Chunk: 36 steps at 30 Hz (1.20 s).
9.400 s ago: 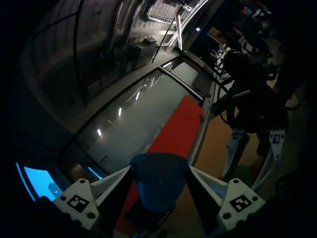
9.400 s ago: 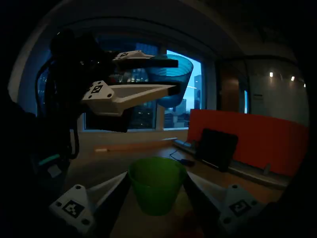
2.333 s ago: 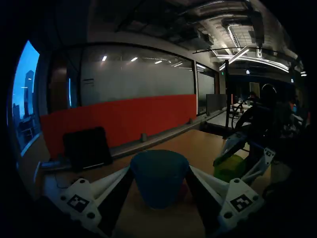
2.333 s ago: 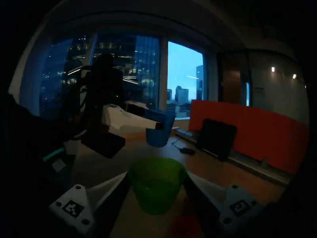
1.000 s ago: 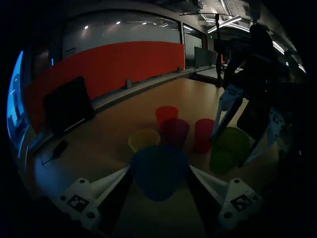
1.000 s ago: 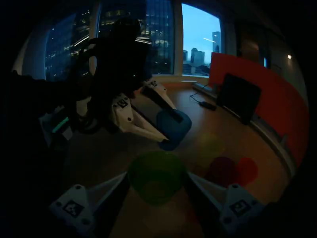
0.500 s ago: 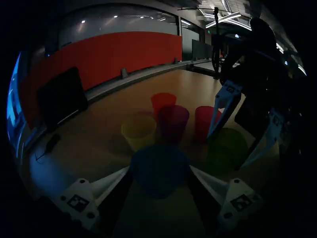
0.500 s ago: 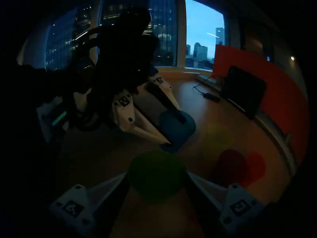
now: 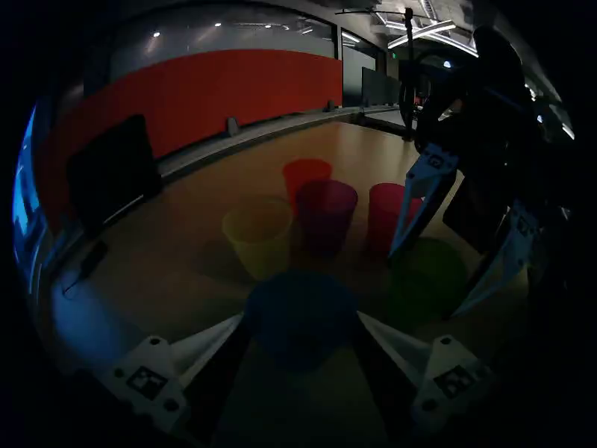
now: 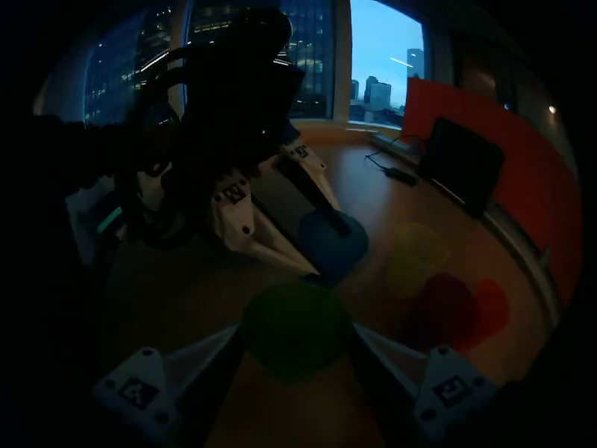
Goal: Pour water
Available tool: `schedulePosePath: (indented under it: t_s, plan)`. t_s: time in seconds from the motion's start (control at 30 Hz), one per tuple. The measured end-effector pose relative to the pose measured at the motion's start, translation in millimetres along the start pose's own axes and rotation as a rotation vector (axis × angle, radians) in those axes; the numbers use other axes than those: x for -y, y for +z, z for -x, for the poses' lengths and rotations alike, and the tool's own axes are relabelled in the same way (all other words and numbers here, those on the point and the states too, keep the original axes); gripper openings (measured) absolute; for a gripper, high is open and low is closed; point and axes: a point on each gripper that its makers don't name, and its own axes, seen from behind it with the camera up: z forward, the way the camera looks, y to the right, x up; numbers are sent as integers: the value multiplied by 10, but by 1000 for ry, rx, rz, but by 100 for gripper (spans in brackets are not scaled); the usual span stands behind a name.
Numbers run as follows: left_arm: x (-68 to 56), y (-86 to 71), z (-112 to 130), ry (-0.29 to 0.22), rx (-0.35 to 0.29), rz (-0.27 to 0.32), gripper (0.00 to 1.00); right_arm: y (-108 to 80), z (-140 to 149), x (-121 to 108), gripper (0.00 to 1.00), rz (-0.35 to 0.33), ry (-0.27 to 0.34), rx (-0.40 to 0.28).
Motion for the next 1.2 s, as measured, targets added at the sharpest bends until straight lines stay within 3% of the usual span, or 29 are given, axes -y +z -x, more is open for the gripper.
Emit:
schedulePosePath:
  t_s: [0.77,1.2]
  plan:
    - [-1,-51,172,-15,51,1,93,-36,91,-6,96,30,7,11]
    - [42,-206,263,-7,68,-44,95,-283,119,8,97,57,6,-1]
